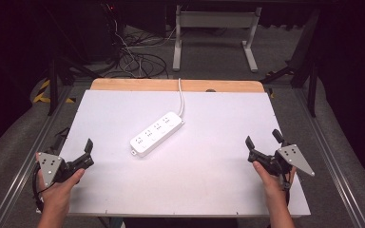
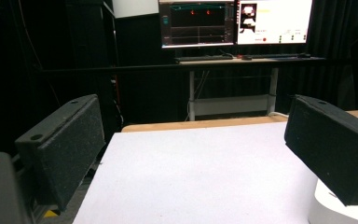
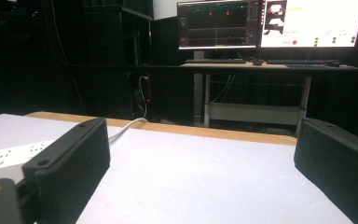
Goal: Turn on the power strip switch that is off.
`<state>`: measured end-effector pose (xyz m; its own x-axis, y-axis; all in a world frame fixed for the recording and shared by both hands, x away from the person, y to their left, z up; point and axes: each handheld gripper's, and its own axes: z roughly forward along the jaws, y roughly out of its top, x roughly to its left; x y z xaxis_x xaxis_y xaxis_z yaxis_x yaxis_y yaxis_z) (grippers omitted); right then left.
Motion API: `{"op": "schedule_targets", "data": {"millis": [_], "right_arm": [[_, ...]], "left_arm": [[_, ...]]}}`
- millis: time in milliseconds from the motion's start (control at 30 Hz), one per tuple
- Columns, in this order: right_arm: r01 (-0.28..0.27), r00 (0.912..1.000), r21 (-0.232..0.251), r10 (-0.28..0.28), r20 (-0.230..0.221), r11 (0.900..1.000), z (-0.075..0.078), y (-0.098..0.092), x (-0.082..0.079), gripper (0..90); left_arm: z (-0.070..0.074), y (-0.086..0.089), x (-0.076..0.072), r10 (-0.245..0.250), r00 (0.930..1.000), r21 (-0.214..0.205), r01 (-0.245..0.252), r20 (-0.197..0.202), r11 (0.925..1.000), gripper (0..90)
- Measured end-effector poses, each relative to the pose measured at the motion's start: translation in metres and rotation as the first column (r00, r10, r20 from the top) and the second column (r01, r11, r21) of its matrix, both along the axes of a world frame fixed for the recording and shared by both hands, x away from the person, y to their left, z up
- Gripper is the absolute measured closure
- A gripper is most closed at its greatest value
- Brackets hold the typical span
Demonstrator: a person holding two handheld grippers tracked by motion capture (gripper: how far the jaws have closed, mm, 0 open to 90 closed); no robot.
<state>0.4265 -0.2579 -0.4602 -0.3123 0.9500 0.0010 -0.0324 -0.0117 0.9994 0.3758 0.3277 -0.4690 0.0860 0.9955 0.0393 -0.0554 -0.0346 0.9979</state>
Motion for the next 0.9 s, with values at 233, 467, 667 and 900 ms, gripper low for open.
{"op": "schedule_targets", "data": {"millis": [233, 467, 667, 900], "right_arm": [[0.003, 1.0000, 0.002, -0.003, -0.002, 1.0000, 0.0002, -0.0004, -0.0005, 4.1], [0.000, 1.0000, -0.004, 0.000, -0.002, 1.0000, -0.0001, 0.0002, -0.0001, 4.2], [0.000, 1.0000, -0.001, 0.000, -0.003, 1.0000, 0.0001, -0.0004, -0.0006, 4.3], [-0.002, 1.0000, -0.004, 0.002, -0.004, 1.0000, -0.0002, -0.0004, -0.0003, 4.6]], "left_arm": [[0.0004, -0.0006, -0.0005, -0.002, 1.0000, -0.003, 0.002, 0.004, 1.0000, 7.1], [0.0007, -0.0004, -0.0005, -0.003, 1.0000, -0.001, 0.003, 0.007, 1.0000, 9.2], [0.0008, -0.0013, -0.0007, -0.005, 1.0000, 0.006, 0.005, 0.006, 1.0000, 10.7], [0.0007, -0.0009, -0.0011, -0.016, 0.9999, -0.006, 0.016, 0.004, 0.9998, 15.8]]}}
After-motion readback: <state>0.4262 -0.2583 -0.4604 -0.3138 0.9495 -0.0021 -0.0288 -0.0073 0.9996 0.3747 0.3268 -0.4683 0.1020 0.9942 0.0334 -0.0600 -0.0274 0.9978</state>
